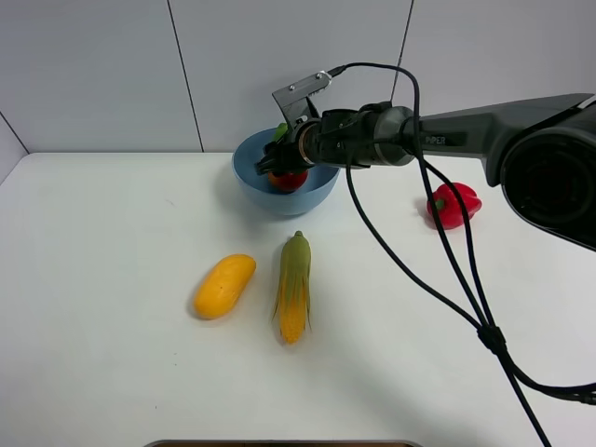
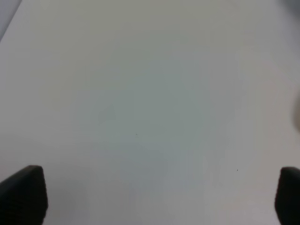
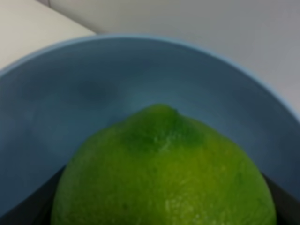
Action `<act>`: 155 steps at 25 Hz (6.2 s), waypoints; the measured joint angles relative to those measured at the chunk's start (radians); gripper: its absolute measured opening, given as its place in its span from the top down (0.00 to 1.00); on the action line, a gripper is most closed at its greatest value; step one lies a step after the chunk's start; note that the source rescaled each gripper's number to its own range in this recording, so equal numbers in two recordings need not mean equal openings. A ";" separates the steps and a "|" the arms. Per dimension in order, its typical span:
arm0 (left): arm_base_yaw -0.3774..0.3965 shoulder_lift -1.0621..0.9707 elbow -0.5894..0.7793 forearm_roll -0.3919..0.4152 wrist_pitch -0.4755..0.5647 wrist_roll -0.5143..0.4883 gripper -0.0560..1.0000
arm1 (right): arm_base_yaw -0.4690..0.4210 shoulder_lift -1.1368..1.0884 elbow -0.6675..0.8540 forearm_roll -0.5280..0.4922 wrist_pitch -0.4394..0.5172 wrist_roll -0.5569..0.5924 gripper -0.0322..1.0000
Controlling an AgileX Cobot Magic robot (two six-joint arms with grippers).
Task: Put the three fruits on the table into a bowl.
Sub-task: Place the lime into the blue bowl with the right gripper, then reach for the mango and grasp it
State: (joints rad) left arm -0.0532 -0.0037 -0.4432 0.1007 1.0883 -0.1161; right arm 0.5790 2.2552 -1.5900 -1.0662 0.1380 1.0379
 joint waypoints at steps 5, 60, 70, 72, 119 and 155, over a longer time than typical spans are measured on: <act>0.000 0.000 0.000 0.000 0.000 0.000 0.00 | 0.000 0.018 0.000 0.000 -0.012 0.000 0.37; 0.000 0.000 0.000 0.000 0.000 0.000 0.00 | 0.034 -0.554 -0.002 0.386 0.365 -0.413 0.08; 0.000 0.000 0.000 0.000 0.000 0.000 0.00 | 0.033 -0.699 -0.002 0.503 0.652 -0.597 0.08; 0.000 0.000 0.000 0.000 0.000 0.000 0.00 | 0.033 -0.727 -0.002 0.535 0.688 -0.633 0.08; 0.000 0.000 0.000 0.000 0.000 0.002 0.00 | -0.457 -1.785 0.015 0.773 1.078 -1.026 0.06; 0.000 0.000 0.000 0.000 0.000 0.003 0.00 | -0.482 -2.248 0.994 0.950 0.914 -0.930 0.97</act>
State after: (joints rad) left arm -0.0532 -0.0037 -0.4432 0.1007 1.0883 -0.1127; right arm 0.0967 0.0068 -0.5965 -0.1167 1.0517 0.1079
